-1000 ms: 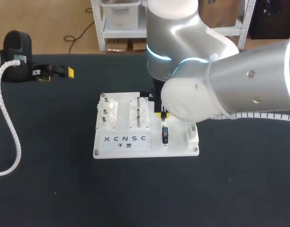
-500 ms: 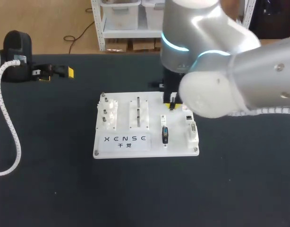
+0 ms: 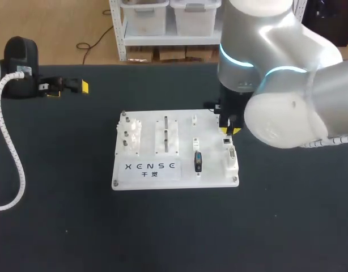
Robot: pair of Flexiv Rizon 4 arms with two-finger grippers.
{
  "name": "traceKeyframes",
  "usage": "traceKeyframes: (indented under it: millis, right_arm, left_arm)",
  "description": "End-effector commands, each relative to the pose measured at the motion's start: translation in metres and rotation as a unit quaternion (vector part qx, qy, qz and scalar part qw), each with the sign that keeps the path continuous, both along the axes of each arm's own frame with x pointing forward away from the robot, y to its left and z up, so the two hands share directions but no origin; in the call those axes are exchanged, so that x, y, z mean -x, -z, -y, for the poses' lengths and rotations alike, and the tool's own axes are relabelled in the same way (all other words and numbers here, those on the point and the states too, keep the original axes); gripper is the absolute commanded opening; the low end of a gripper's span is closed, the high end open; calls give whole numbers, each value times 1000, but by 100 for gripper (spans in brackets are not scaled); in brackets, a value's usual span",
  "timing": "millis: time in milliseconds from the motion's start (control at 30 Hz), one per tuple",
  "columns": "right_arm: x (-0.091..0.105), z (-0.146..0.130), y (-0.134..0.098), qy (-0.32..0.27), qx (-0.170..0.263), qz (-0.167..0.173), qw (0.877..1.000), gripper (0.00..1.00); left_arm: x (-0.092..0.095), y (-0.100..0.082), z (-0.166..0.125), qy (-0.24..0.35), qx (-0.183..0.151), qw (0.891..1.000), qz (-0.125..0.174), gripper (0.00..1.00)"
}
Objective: Insert the USB connector, Ethernet cable, and multi-pin plug into their matching sockets one by one.
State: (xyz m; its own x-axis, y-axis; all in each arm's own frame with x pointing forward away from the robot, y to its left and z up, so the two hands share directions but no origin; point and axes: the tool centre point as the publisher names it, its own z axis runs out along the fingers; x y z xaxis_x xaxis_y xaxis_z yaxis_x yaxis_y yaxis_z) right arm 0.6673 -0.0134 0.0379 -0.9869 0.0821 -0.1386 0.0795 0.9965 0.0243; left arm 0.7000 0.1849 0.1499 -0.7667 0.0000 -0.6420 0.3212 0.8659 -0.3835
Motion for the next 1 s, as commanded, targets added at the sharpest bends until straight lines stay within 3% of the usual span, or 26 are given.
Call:
traceKeyframes:
  millis: [33, 1000]
  right_arm:
    - [3, 3, 3, 2, 1, 4, 1000, 0]
    - [-3, -3, 16, -4, 13, -4, 1000, 0]
  left_arm:
    - [0, 0, 0, 0, 0, 1000, 0, 100]
    - [0, 0, 0, 0, 0, 1000, 0, 100]
